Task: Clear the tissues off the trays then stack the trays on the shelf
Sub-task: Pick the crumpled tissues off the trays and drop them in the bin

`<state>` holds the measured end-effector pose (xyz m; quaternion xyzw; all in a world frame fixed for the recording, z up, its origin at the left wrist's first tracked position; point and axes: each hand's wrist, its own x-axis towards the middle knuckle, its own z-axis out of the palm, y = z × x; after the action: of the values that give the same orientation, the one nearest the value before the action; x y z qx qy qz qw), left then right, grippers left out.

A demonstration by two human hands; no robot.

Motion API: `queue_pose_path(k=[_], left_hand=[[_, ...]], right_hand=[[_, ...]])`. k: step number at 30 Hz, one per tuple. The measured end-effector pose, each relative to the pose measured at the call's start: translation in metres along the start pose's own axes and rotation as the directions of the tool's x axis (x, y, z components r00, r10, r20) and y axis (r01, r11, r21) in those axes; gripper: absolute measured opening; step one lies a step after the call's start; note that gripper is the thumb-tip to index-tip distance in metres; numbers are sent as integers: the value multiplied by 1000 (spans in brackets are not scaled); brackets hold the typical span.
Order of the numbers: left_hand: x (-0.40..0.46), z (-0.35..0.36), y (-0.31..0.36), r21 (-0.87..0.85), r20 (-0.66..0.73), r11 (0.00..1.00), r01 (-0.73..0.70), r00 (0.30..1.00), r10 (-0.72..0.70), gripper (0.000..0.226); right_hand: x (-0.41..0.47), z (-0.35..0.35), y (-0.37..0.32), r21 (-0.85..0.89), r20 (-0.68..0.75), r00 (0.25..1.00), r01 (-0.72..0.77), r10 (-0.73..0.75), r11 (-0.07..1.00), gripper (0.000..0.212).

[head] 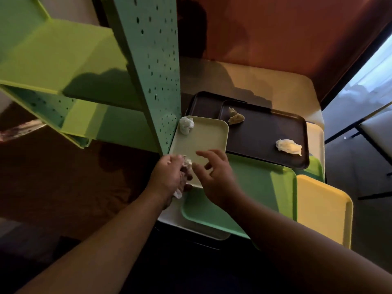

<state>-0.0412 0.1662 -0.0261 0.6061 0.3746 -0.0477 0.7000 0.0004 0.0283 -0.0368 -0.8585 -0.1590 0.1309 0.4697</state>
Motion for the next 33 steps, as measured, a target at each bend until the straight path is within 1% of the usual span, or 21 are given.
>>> queue_pose_path(k=[2, 3, 5, 7, 9, 10, 11, 12, 14, 16, 17, 18, 20, 22, 23, 25, 27, 29, 30, 31, 33], left_hand=[[1, -14, -3, -31, -73, 1000, 3, 997, -6, 11], [2, -20, -4, -35, -98, 999, 7, 995, -10, 12], [6, -28, -10, 8, -134, 1000, 7, 991, -6, 18], [10, -32, -17, 86, -167, 996, -10, 986, 24, 21], [10, -32, -18, 130, -196, 991, -29, 979, 55, 19], [10, -30, -18, 138, -204, 990, -40, 977, 68, 15], [9, -28, -17, 140, -200, 989, -49, 977, 77, 11], [9, -26, -17, 135, -184, 989, -53, 980, 77, 11], [8, -20, -14, 111, -133, 993, -36, 990, 51, 20], [8, -12, -9, 61, -77, 998, -9, 997, 14, 35], [10, -8, -6, 25, -46, 1000, 8, 999, -7, 43], [11, -4, -2, -12, -22, 1000, 25, 999, -26, 47], [15, 5, 8, -84, 9, 995, 55, 998, -55, 50], [20, 15, 16, -101, 17, 994, 44, 999, -42, 45], [23, 19, 20, -104, 13, 994, 28, 1000, -27, 38], [28, 25, 27, -137, 12, 990, 10, 1000, -9, 28], [34, 26, 30, -152, 24, 988, 3, 1000, 0, 40], [38, 25, 31, -117, 50, 993, -18, 998, 24, 46], [40, 25, 31, -85, 58, 996, -27, 998, 32, 46], [42, 25, 31, -49, 49, 998, -29, 998, 32, 44], [45, 23, 31, 0, -6, 1000, -16, 1000, 16, 36]], right_hand=[[8, 6, 1, -108, 25, 1000, -7, 10, 994, 36], [14, 9, 2, -201, 74, 997, 4, 11, 980, 34], [23, 14, -2, -390, 237, 971, 58, 39, 919, 33], [30, 15, -8, -529, 381, 923, 162, 62, 833, 35], [34, 14, -14, -635, 496, 866, 305, 72, 710, 38], [35, 14, -15, -657, 526, 847, 349, 76, 668, 40], [36, 13, -14, -649, 517, 854, 338, 68, 682, 41], [36, 13, -12, -623, 469, 880, 272, 73, 733, 42], [38, 11, -7, -491, 301, 952, 107, 54, 865, 38], [39, 5, -6, -308, 153, 988, 26, 22, 951, 29], [39, 1, -8, -218, 117, 993, 2, 24, 976, 25], [39, -2, -11, -139, 115, 993, -19, 35, 990, 20], [39, -6, -13, -4, 178, 981, -76, 75, 997, 15], [41, -9, -16, 174, 263, 960, -148, 99, 973, 24], [44, -10, -17, 245, 267, 959, -167, 99, 955, 32], [58, -15, -21, 292, 233, 965, -184, 117, 939, 43], [78, -17, -21, 219, 189, 974, -170, 129, 961, 40], [107, -13, -13, 38, 138, 983, -127, 120, 991, 28], [121, -11, -10, -70, 140, 984, -99, 108, 993, 25], [133, -8, -7, -198, 166, 982, -61, 95, 978, 25], [154, 0, 0, -448, 261, 960, 26, 103, 894, 31]])
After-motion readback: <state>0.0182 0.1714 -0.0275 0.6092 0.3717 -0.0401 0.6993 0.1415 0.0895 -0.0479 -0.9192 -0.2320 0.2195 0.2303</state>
